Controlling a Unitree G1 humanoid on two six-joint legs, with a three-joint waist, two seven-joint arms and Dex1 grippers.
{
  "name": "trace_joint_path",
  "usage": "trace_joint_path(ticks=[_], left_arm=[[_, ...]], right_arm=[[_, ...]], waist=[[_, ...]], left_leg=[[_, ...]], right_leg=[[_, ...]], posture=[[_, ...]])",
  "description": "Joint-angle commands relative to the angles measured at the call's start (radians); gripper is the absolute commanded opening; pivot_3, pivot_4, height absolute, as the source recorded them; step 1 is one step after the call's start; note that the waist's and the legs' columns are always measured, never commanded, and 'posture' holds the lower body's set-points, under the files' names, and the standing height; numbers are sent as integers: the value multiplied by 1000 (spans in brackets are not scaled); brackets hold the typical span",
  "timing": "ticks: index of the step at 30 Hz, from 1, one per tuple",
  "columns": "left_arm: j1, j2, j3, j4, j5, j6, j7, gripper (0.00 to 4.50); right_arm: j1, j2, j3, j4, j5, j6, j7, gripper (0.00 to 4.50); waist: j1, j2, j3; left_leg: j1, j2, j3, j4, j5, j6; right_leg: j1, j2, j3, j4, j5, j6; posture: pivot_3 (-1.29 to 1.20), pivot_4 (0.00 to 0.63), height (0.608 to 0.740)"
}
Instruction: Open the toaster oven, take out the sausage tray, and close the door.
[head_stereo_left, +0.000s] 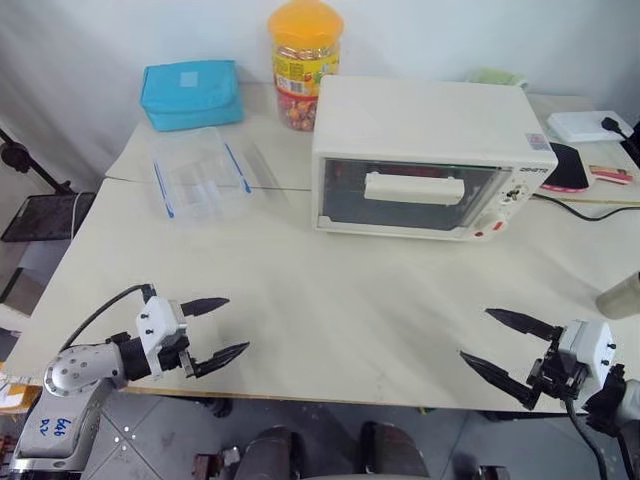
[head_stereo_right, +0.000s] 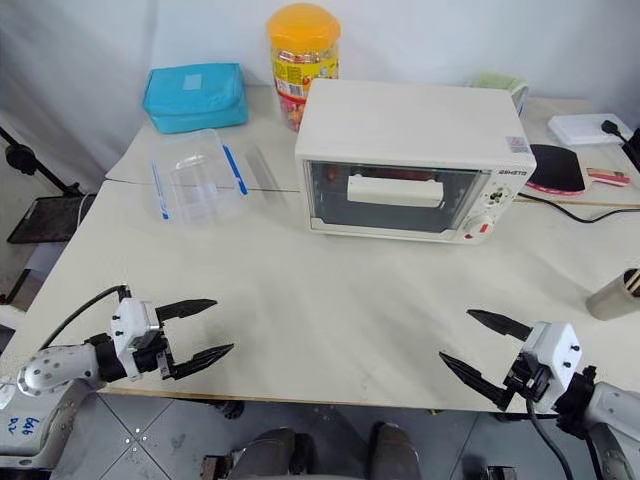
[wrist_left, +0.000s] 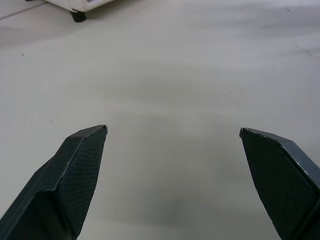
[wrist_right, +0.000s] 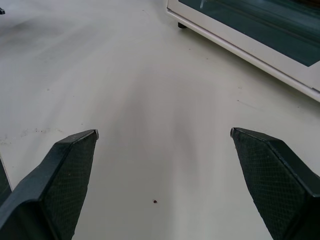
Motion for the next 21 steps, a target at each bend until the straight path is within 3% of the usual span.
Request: trace_joint_path(ticks=[1, 5, 7, 11, 15, 21], left_arm=[[-24, 4, 12, -21, -11, 3, 6, 4500], [-90, 7, 11, -56, -118, 96, -23, 4500], [-188, -2, 35, -53, -282, 223, -32, 4500], [-324, -33, 8, -18, -268, 204, -30, 4500], [-410, -54, -36, -25, -312, 279, -46, 4500], [-447, -73, -47, -26, -324, 320, -42, 4500]], right_arm=[[-5, 12, -18, 0, 17, 4, -6, 4437], [-80, -1, -16, -68, 121, 160, -93, 4437], [-179, -24, -13, -81, 177, 257, -156, 4437], [-377, -43, 11, -48, 236, 410, -246, 4437], [-564, -49, 77, 64, 191, 438, -232, 4437], [-693, -23, 127, 148, 155, 430, -221, 4437]], waist=[[0, 0, 0], [-1, 0, 0], [-1, 0, 0], [-2, 0, 0], [-2, -1, 1], [-1, -1, 1]], left_leg=[[0, 0, 0, 0, 0, 0], [0, 0, 0, 0, 0, 0], [0, 0, 0, 1, 0, 0], [0, 0, -1, 2, 2, -2], [0, 1, -1, 1, 1, -2], [-3, -1, 0, 2, 1, 0]], right_leg=[[0, 0, 0, 0, 0, 0], [0, 0, 0, 1, 0, 0], [0, 0, 0, 2, 0, 0], [-1, -1, 0, 4, 0, 0], [-1, 2, -4, 5, -1, -1], [-2, 1, -5, 4, 0, 0]], posture=[[0, 150, 740], [0, 150, 740], [0, 150, 740], [0, 150, 740], [0, 150, 740], [0, 150, 740]])
